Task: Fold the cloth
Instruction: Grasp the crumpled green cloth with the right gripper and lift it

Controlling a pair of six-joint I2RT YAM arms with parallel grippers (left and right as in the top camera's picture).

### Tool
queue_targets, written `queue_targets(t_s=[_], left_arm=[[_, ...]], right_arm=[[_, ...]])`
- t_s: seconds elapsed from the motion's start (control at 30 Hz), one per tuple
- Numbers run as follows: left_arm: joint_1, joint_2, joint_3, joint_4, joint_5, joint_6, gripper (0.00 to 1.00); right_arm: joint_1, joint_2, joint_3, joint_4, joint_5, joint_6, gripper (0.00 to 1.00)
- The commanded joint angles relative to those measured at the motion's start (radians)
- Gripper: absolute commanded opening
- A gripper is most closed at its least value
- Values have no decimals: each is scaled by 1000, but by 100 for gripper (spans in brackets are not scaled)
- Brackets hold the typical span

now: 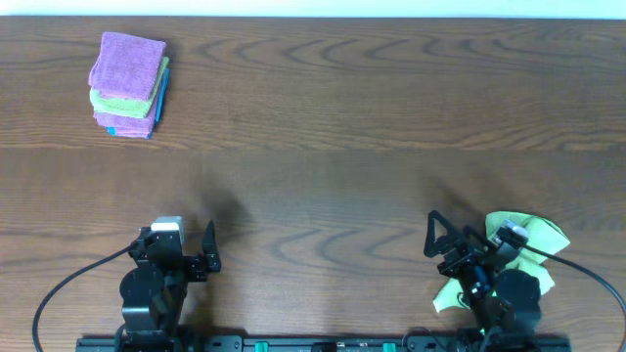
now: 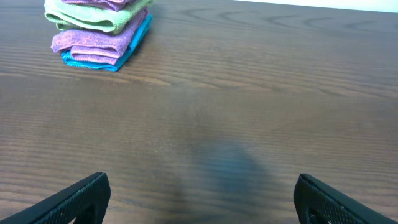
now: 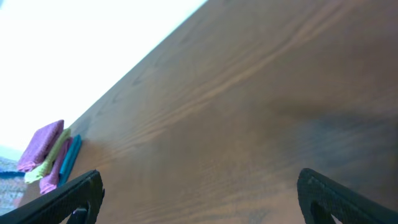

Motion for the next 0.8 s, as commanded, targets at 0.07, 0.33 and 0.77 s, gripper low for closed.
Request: queue_targets(t_s=[0.07,0.33,0.77], left_arm=[[3,-6,-18,-1,-18,-7,95],[3,-6,-18,-1,-18,-7,96],[3,-6,-18,-1,-18,-7,95]], right_arm=[[-10,150,6,16,-13,28,99],[-11,580,242,14,25,-175,99],[-13,1320,750,-496,311,-292,99]])
